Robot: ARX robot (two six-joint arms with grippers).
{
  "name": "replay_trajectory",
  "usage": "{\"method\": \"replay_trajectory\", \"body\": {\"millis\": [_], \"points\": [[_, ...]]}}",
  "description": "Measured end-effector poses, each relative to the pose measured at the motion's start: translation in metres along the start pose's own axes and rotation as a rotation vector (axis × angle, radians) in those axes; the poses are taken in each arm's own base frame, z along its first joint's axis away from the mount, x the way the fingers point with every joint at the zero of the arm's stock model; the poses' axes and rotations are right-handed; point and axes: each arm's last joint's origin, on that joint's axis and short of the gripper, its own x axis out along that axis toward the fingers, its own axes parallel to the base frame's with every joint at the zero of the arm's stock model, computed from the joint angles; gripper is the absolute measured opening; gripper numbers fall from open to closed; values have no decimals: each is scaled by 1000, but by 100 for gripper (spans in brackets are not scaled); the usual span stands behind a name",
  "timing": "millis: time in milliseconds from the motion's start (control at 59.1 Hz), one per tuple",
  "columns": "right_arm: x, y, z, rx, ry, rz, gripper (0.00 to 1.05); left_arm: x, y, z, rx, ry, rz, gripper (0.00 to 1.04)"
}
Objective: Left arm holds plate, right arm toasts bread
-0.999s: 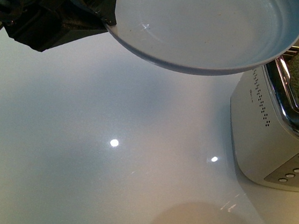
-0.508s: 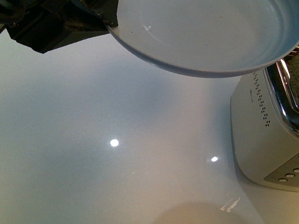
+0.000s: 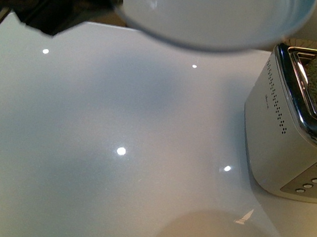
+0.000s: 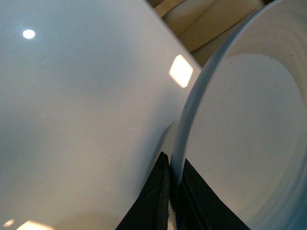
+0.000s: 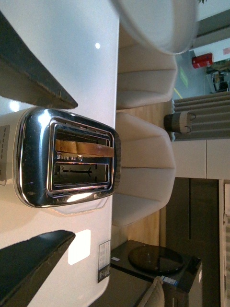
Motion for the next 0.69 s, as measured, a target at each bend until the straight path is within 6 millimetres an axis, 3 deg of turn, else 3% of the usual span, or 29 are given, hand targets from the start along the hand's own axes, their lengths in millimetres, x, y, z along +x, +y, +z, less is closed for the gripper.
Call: {"method": "replay_trajectory", "body": {"millis": [135, 237, 339, 423, 525, 694], "points": [[0, 0, 0, 2, 0, 0, 97, -1, -13, 11, -15, -23, -60, 3], [0, 0, 0, 3, 0, 0, 96, 4, -16, 18, -18, -9, -77, 3], [0, 0, 0, 3, 0, 0, 96, 14, -5, 31, -24, -8, -52, 3], [0, 0, 0, 3, 0, 0, 96, 24, 10, 44, -17, -9, -12, 3], [0, 0, 0, 3, 0, 0, 96, 42, 50, 65, -12, -9, 70, 3], [0, 0, 0, 3, 0, 0, 96, 59, 102, 81, -8, -2, 163, 3]]}}
